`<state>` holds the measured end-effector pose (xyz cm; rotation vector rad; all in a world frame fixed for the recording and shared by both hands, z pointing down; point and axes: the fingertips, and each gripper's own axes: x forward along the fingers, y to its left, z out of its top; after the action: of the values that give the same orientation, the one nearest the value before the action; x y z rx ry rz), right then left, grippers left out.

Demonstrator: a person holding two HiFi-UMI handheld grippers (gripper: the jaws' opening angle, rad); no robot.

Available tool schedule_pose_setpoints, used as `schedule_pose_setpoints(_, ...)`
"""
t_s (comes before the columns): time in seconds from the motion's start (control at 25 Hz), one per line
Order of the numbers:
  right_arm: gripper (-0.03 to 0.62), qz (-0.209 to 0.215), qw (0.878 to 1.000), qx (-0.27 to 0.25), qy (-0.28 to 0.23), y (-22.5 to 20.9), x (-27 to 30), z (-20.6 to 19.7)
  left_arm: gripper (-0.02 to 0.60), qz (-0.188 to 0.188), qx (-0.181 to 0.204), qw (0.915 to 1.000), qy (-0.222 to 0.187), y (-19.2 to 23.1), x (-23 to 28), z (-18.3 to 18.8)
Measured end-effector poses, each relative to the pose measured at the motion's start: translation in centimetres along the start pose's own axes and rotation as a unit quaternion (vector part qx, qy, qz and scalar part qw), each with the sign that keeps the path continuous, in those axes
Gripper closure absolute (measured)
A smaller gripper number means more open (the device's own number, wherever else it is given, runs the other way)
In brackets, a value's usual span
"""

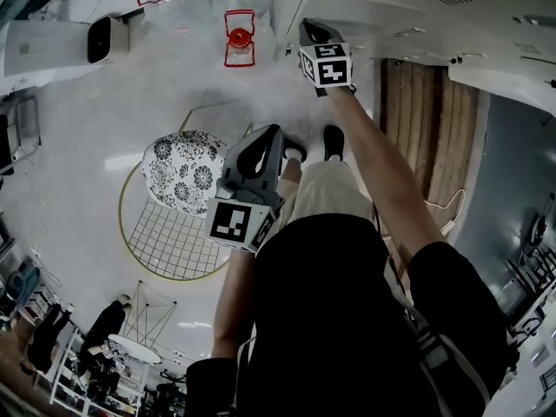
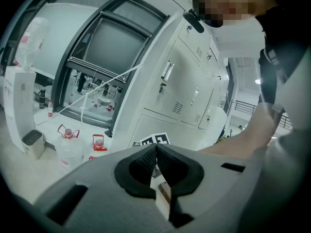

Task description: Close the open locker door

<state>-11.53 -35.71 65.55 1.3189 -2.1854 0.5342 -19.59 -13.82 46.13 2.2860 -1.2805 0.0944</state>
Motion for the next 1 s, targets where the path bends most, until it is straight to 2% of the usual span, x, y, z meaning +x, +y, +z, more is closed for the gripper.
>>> schedule_pose_setpoints(0.52, 0.595, -0.014, 1.0, -0.007, 0.001, -1.3, 1.0, 0.5, 0.563, 0.005, -0.007, 1.0, -0.002, 0.0, -0.5, -0.4)
schedule_pose_setpoints(1.0, 0.594, -0.009, 1.0, -0.001, -0.004, -1.3, 1.0, 0.3, 0.563, 0.011, -0.006, 0.9999, 0.005, 0.0, -0.8, -0.9)
